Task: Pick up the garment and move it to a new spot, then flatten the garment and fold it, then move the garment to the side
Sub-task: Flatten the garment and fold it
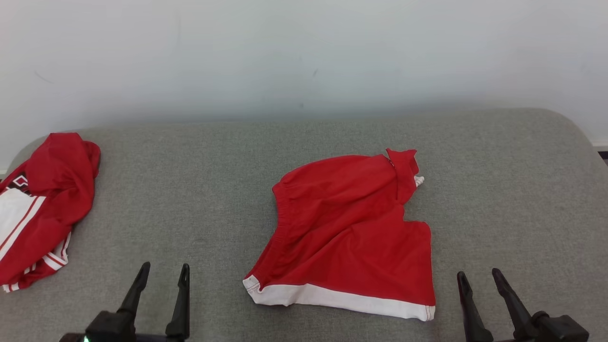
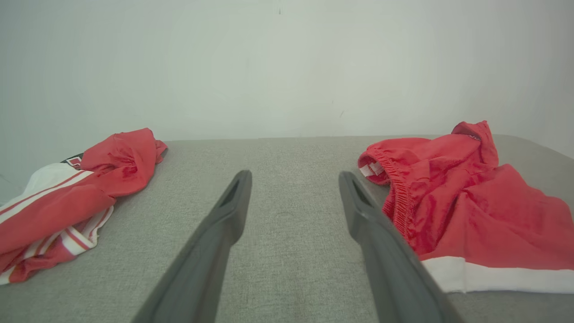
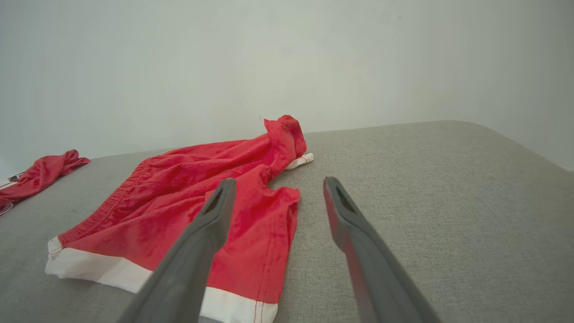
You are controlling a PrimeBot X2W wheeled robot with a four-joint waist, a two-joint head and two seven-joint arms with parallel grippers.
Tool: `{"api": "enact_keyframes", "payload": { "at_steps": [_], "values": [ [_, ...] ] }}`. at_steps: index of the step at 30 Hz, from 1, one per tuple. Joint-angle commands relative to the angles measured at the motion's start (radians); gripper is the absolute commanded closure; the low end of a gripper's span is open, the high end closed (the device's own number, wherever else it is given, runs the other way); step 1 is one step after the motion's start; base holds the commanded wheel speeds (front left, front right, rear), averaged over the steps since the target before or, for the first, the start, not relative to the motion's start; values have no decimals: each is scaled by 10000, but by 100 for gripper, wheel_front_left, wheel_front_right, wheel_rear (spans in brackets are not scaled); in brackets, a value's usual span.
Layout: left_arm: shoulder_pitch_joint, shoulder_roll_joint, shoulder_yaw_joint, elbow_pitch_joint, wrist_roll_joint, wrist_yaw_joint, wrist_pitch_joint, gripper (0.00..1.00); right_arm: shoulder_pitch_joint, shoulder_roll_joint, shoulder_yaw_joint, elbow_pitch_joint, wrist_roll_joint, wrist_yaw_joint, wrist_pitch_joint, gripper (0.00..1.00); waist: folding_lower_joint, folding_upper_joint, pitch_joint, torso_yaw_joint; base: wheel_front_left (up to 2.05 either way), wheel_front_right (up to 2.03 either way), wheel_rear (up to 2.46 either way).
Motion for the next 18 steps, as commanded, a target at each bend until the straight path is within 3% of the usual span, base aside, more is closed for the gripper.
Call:
{"api": "enact_keyframes", "payload": {
  "at_steps": [1,9,18],
  "values": [
    [-306,171,-134,116,70,-43,-5,0,-120,-130,105,174,12,-26,-2,0,0,0,93,-41,0,0,0],
    [-1636,973,-2062,1259,-211,-48,-5,0,-700,-473,824,1265,274,-24,-2,0,0,0,696,-299,0,0,0],
    [-2695,1742,-4064,2536,-901,-50,-6,0,-1272,-406,1632,2261,589,-24,0,0,0,0,1336,-594,0,0,0]
  ]
}}
